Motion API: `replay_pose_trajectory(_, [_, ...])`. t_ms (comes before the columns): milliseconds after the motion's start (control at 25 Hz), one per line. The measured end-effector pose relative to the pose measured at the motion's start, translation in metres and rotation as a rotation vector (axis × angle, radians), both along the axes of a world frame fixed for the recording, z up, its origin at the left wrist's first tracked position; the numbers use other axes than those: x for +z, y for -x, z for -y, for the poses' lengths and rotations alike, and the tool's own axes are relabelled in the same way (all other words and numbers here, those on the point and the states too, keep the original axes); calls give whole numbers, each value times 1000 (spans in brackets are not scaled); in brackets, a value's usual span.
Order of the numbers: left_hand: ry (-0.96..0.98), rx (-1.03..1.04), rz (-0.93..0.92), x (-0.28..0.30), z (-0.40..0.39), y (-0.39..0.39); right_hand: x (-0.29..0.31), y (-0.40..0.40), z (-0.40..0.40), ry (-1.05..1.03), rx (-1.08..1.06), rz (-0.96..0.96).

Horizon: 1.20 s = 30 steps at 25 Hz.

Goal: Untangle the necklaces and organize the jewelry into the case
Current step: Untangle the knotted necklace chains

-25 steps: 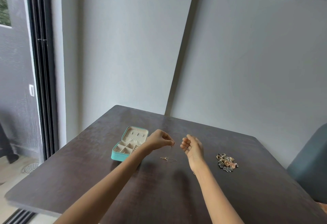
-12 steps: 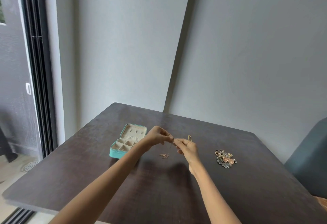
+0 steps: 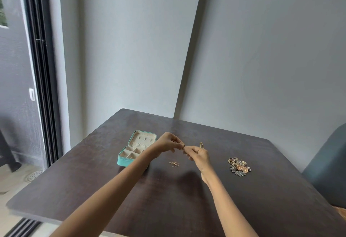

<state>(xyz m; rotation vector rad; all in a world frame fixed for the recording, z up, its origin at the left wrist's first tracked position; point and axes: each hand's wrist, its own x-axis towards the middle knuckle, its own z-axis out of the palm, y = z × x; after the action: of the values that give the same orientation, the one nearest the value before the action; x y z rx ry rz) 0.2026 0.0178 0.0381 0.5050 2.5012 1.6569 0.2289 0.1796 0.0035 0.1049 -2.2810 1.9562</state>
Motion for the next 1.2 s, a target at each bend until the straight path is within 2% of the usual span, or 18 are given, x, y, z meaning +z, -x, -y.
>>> replay_pose_trajectory(400, [54, 14, -50, 2, -4, -3, 2, -2, 3, 14, -33, 28])
replay_pose_trajectory(600, [78, -18, -1, -1, -4, -5, 12, -5, 7, 69, -63, 37])
replay_pose_trajectory(800, [101, -10, -29, 2, -3, -8, 14, -10, 10, 310, 5, 86])
replay_pose_trajectory(1000, [279, 159, -222, 9, 1, -7, 10, -12, 6, 460, 63, 159])
replay_pose_trajectory(1080, [224, 244, -270, 9, 2, -10, 9, -10, 4, 504, 12, 160])
replay_pose_trajectory(1200, [28, 323, -236, 5, 8, -7, 8, -10, -2, 551, -25, 154])
